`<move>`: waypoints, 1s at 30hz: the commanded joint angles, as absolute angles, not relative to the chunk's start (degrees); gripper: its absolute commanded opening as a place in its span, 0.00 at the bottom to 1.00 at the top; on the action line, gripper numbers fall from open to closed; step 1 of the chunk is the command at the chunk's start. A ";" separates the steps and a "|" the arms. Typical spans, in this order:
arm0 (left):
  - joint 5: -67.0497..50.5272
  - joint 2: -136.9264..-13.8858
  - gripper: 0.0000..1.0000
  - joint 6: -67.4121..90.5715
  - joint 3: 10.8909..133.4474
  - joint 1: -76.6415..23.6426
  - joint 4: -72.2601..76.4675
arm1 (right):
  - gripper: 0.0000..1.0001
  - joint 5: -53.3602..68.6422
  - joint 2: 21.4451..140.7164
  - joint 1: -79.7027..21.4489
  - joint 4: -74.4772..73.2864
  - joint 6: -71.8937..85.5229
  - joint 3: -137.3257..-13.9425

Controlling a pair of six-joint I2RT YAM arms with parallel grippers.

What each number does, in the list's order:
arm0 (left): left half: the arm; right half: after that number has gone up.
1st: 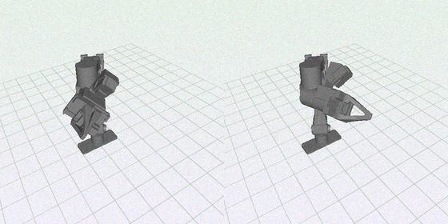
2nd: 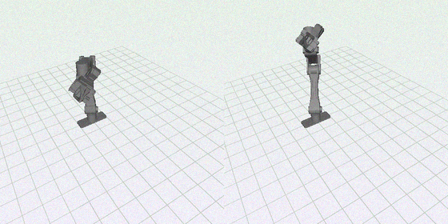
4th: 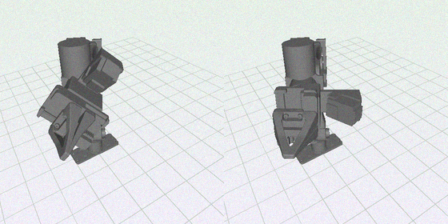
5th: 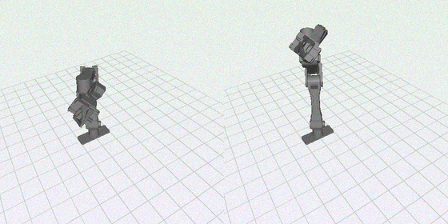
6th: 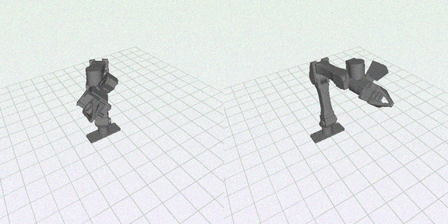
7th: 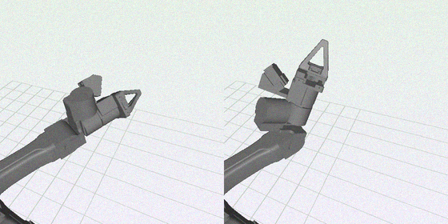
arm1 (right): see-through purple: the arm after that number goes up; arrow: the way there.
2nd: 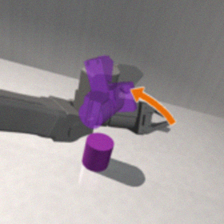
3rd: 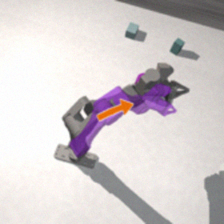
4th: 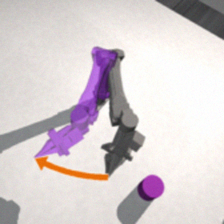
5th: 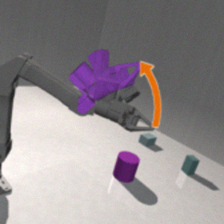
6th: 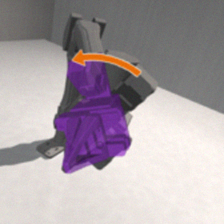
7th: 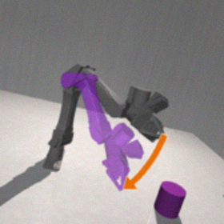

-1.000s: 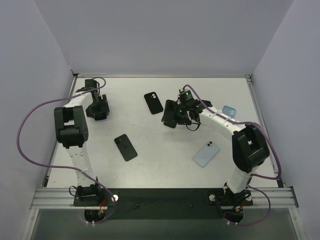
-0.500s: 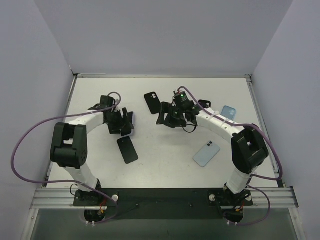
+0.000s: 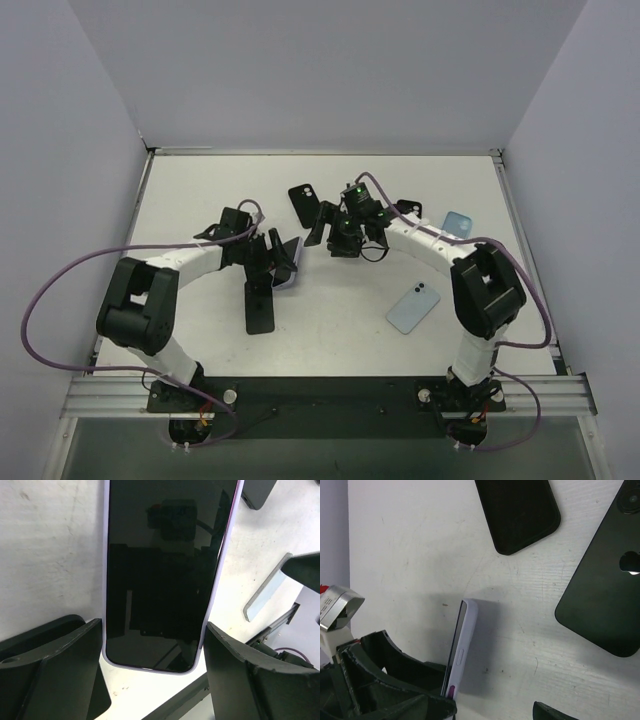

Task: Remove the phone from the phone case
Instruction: Pick up the phone at the center of the board.

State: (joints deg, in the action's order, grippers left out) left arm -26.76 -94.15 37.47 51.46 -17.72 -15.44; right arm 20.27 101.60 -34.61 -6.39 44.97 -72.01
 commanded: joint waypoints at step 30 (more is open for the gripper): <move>-35.15 -74.19 0.90 51.82 46.94 -15.56 -4.07 | 0.00 39.01 102.14 -30.50 10.27 48.42 -72.78</move>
